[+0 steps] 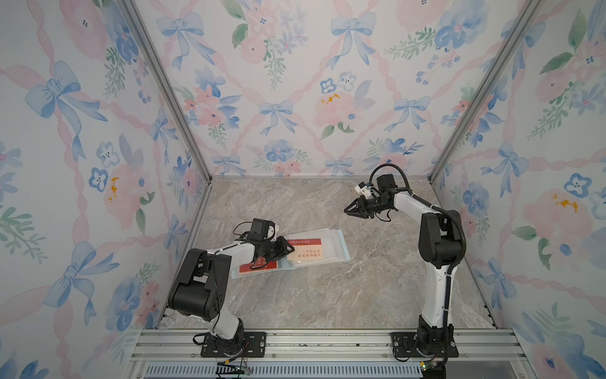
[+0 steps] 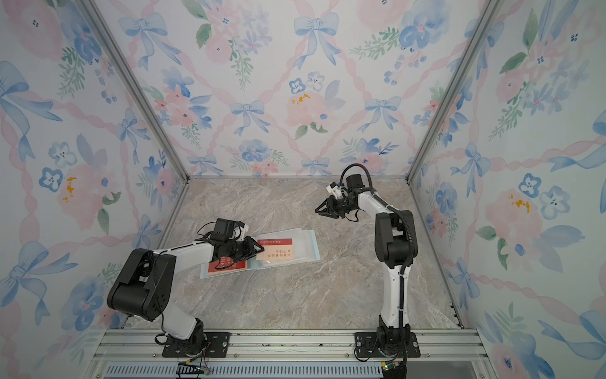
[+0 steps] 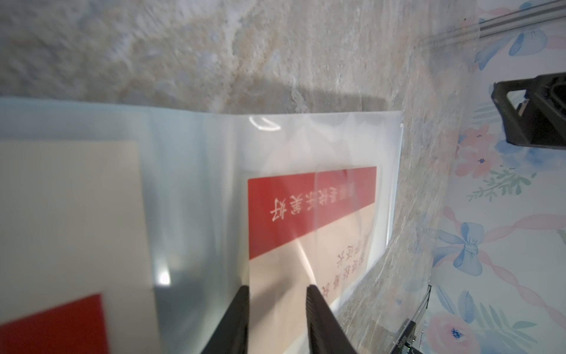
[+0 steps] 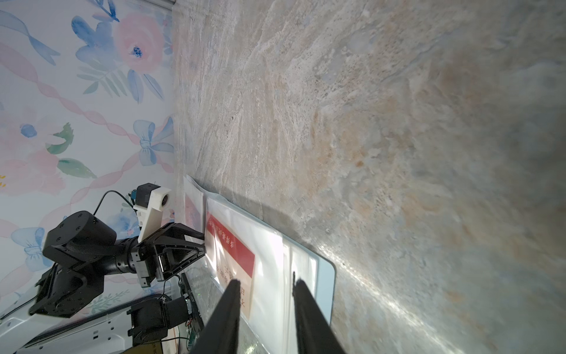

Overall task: Place the photos into the photo albums
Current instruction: Insert the photo into the photo album.

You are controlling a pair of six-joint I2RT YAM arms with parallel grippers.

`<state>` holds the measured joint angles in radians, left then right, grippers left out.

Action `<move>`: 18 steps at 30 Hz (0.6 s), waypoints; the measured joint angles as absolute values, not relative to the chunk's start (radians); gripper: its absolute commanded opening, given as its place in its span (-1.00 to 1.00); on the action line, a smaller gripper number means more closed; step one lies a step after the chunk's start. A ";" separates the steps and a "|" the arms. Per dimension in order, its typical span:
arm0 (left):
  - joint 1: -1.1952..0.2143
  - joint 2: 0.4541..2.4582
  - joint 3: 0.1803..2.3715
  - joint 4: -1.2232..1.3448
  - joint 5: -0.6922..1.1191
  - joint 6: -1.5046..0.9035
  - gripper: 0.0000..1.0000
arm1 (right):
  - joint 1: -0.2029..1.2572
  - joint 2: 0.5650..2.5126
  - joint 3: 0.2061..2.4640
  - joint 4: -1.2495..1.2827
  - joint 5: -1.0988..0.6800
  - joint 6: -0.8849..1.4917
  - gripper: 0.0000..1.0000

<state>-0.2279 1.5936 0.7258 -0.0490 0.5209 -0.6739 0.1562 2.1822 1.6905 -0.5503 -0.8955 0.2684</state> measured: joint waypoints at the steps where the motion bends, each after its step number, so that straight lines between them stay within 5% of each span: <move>1: -0.226 1.591 0.729 -0.056 0.519 -0.672 -0.13 | 0.156 2.181 1.690 -0.550 -0.895 0.268 -0.37; 10: -0.168 1.526 0.731 -0.128 0.501 -0.659 0.05 | 0.161 2.175 1.690 -0.574 -0.879 0.253 -0.37; 18: -0.105 1.452 0.735 -0.187 0.496 -0.632 0.02 | 0.181 2.165 1.692 -0.615 -0.839 0.219 -0.36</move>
